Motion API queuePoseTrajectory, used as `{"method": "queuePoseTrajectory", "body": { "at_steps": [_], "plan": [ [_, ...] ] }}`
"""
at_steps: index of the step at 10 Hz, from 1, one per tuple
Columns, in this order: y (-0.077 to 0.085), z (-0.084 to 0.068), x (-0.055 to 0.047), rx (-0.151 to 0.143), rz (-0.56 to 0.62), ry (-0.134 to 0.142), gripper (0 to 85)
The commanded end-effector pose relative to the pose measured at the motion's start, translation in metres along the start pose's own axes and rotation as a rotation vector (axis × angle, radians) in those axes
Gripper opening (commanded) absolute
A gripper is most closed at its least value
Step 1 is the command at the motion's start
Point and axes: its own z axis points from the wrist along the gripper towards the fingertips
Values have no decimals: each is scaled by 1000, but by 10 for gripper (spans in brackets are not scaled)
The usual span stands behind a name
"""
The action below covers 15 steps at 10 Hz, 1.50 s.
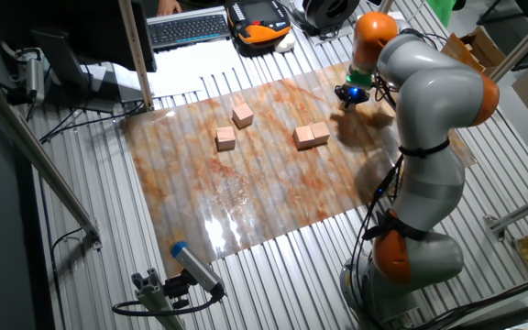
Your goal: Stack the blocks into a pyramid shape
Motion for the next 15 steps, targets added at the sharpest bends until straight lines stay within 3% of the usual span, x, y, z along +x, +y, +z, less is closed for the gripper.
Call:
{"method": "queuePoseTrajectory", "body": {
  "at_steps": [1,6,7,8,11,13,15],
  "plan": [
    [0,0,0,1,0,-3,0],
    [-1,7,-3,-17,-8,-4,0],
    [-2,7,-3,-15,-5,-1,0],
    [-2,6,-3,6,-7,-10,0],
    [-4,8,-2,-7,-1,14,0],
    [-4,8,-2,-15,-27,14,0],
    [-4,8,-2,-49,-41,22,0]
  ]
}}
